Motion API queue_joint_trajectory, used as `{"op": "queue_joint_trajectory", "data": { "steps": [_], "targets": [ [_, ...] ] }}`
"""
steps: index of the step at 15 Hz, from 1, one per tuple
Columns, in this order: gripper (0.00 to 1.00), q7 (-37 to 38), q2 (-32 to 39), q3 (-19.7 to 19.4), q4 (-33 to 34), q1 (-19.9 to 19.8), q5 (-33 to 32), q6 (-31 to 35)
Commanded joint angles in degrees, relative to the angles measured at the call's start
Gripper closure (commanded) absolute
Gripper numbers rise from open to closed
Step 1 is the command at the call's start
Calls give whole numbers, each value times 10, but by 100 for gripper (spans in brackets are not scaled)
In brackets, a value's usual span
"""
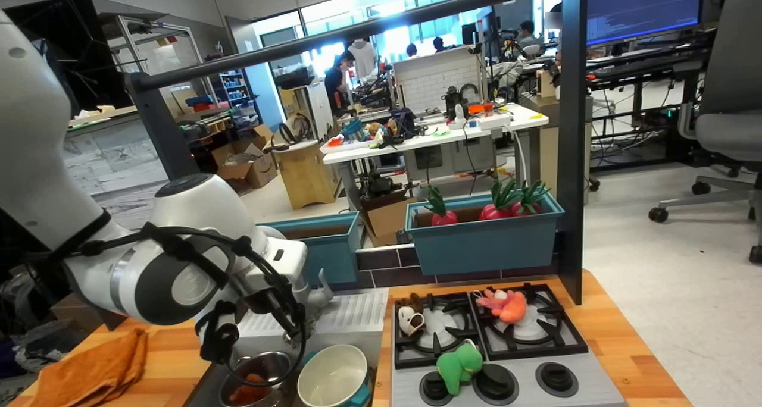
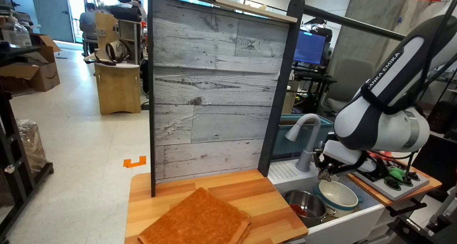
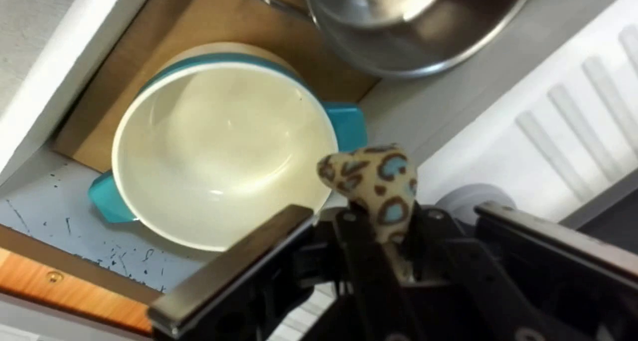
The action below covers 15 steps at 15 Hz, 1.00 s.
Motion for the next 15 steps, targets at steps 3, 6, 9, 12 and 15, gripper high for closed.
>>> {"op": "queue_joint_trajectory", "data": {
  "steps": [3,6,9,12,15],
  "targets": [
    [96,93,53,-73,64,53,78,-5],
    [96,157,77,-119,86,81,83,-47],
    [96,209,68,-124,84,92,60,-118],
    [60,228,55,-102,89,85,36,-161],
    [70,229,63,-94,90,76,28,-139]
  ]
}}
